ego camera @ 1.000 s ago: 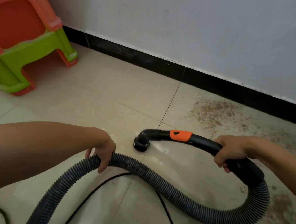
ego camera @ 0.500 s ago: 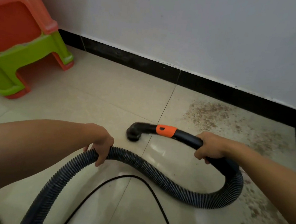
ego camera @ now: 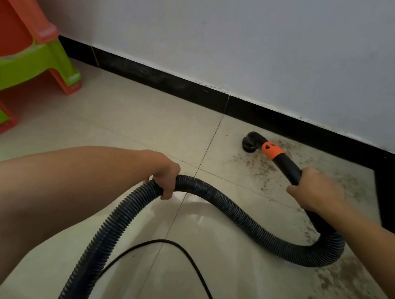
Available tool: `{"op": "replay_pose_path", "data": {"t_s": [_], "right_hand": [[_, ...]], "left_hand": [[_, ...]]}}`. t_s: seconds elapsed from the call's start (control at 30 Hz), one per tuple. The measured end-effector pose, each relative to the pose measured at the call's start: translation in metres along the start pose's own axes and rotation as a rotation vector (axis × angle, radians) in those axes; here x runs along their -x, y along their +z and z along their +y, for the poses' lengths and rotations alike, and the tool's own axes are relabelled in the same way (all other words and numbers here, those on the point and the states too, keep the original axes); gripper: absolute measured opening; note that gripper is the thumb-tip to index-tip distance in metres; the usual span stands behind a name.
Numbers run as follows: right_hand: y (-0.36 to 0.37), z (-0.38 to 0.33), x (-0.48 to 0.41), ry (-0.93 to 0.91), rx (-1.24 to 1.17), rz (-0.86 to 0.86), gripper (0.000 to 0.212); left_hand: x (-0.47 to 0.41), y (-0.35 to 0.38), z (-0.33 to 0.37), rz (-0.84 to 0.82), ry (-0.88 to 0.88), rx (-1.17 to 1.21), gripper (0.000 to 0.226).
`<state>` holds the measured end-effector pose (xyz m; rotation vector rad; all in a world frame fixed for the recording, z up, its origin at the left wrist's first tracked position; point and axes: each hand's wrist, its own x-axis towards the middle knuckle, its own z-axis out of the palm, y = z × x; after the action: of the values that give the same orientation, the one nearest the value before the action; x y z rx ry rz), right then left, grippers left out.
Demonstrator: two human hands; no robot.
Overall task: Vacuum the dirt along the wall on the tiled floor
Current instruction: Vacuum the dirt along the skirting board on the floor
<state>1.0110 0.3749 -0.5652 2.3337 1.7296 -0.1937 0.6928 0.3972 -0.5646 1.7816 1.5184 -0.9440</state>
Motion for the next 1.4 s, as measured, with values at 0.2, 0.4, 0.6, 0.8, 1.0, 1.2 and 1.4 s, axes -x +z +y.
{"op": "replay_pose_path", "data": {"t_s": [0.2,0.4,0.6,0.8,1.0,1.2,1.4], "right_hand": [[0.005,-0.03,-0.005,-0.136,0.07,0.062,0.027],[0.002,-0.037,-0.044,-0.015,-0.022,0.07,0.035],[-0.003,-0.012,-0.062,0.093,-0.144,-0.002,0.036],[0.01,0.032,-0.063,0.284,-0.363,-0.042,0.04],[0.022,0.065,-0.059,0.384,-0.603,-0.032,0.035],[0.012,0.076,-0.044,0.356,-0.774,-0.201,0.023],[0.011,0.089,-0.015,0.288,-0.814,-0.327,0.011]], "left_hand": [[-0.007,-0.008,-0.002,0.061,-0.018,-0.081,0.049],[-0.013,0.001,-0.022,0.038,-0.051,0.007,0.049],[-0.018,-0.001,-0.03,-0.038,-0.056,0.032,0.048],[-0.026,-0.015,-0.019,-0.019,-0.023,-0.049,0.051],[-0.035,-0.017,-0.013,0.003,-0.011,-0.136,0.052],[-0.044,-0.013,-0.01,0.091,0.091,-0.269,0.046],[-0.048,-0.015,0.01,0.106,0.151,-0.346,0.05]]}}
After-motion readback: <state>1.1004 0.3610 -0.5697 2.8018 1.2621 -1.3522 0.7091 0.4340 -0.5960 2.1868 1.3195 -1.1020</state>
